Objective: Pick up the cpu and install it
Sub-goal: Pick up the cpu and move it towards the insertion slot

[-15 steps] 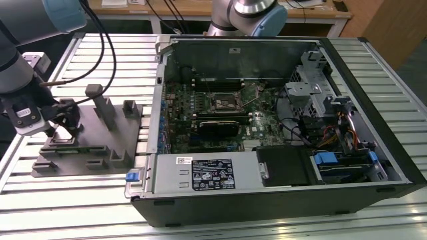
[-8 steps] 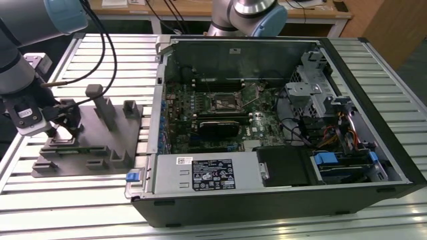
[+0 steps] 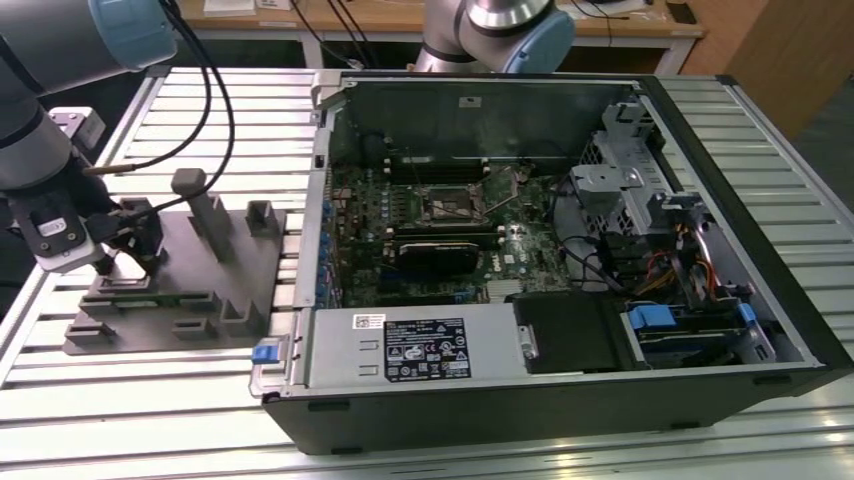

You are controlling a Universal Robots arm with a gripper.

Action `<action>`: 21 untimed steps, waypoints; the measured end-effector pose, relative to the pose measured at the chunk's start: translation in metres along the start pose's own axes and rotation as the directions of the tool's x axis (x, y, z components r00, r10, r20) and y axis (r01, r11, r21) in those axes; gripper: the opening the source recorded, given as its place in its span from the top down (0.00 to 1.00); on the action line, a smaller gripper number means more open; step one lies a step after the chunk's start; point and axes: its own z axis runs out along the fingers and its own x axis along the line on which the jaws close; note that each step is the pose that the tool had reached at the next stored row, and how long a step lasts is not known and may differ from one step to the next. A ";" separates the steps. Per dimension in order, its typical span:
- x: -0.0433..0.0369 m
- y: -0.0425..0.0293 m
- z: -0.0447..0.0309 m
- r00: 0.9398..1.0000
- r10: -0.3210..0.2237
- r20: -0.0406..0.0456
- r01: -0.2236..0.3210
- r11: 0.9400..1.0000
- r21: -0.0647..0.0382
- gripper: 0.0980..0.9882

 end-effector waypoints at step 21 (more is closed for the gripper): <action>-0.0001 0.0001 -0.0031 1.000 0.000 0.000 0.000 1.000 0.000 0.51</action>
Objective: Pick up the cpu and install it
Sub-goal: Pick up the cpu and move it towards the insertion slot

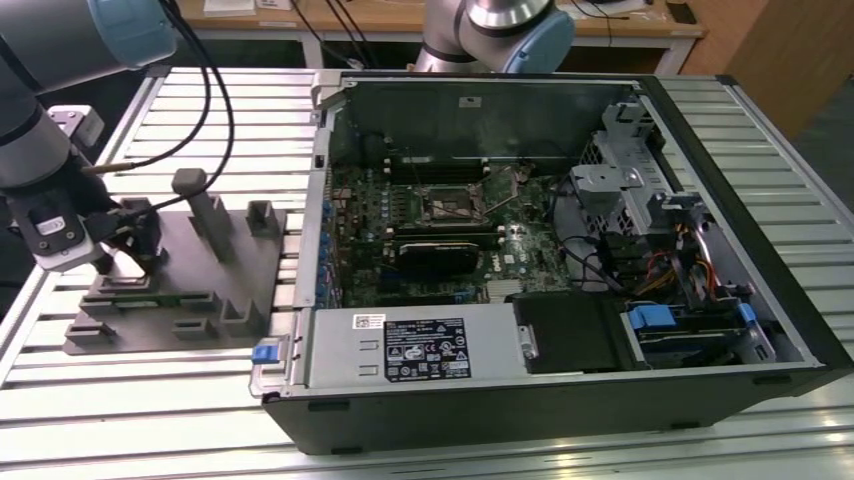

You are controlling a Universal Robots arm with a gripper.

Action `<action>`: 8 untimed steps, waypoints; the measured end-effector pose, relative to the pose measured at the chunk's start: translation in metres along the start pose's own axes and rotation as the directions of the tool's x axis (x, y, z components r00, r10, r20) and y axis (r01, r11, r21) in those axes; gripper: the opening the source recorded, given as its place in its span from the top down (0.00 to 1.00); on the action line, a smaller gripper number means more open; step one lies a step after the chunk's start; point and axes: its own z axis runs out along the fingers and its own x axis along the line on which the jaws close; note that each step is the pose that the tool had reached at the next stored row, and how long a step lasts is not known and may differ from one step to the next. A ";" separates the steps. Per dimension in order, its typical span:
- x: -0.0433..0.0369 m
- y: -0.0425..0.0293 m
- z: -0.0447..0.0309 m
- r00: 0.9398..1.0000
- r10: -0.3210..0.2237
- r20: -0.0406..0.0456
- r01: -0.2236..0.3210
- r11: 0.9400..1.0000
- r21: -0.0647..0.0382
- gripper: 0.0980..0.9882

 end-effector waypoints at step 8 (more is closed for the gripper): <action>-0.0003 0.0006 -0.0133 1.000 0.000 0.000 0.000 1.000 0.000 0.51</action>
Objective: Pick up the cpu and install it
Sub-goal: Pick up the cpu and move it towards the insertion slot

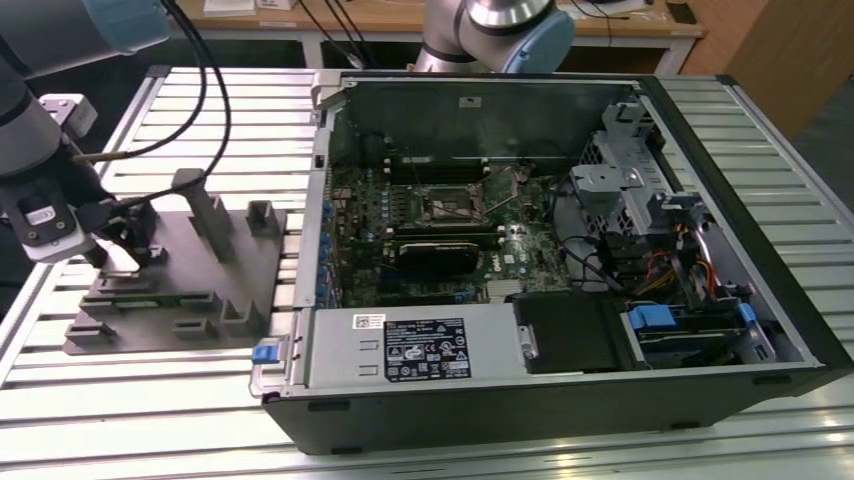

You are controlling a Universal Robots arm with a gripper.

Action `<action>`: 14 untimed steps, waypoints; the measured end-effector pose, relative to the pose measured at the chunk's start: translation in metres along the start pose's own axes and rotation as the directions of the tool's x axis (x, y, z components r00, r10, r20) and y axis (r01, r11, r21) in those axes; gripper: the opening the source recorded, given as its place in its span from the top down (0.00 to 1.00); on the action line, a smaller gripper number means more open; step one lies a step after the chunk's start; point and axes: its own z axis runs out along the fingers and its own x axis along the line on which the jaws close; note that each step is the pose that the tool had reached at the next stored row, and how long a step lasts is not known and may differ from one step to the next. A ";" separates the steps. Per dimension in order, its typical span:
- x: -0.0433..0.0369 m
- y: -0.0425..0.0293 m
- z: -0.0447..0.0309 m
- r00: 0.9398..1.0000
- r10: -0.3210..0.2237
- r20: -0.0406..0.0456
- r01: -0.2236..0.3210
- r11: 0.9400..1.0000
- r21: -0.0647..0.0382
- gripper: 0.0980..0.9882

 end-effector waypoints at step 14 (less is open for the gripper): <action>-0.0007 0.0012 -0.0288 1.000 0.000 0.000 0.000 1.000 0.000 0.51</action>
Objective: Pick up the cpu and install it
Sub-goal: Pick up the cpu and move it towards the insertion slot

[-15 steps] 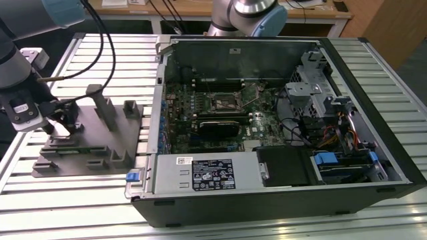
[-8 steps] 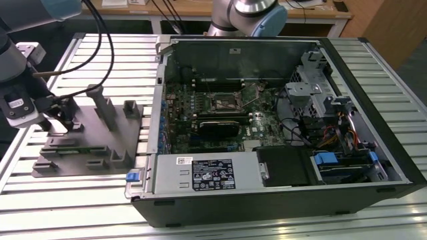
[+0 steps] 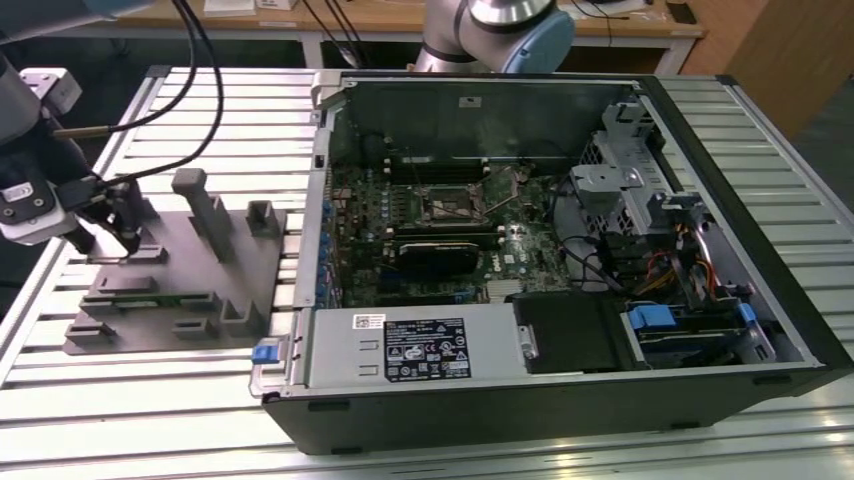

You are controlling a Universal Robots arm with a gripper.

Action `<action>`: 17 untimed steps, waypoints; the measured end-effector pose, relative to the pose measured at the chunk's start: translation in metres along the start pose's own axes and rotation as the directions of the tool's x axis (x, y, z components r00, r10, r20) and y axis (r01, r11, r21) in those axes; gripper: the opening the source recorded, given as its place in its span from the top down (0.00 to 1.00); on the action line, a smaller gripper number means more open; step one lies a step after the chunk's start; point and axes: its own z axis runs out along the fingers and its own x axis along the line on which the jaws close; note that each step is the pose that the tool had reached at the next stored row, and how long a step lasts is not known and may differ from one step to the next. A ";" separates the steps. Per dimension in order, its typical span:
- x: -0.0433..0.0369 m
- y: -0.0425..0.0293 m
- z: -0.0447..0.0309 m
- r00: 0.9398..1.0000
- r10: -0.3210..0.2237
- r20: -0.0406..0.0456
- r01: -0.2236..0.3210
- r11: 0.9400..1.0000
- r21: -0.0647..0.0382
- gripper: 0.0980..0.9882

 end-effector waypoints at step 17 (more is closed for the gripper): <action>-0.0010 0.0017 -0.0409 1.000 0.000 0.000 0.000 1.000 0.000 0.51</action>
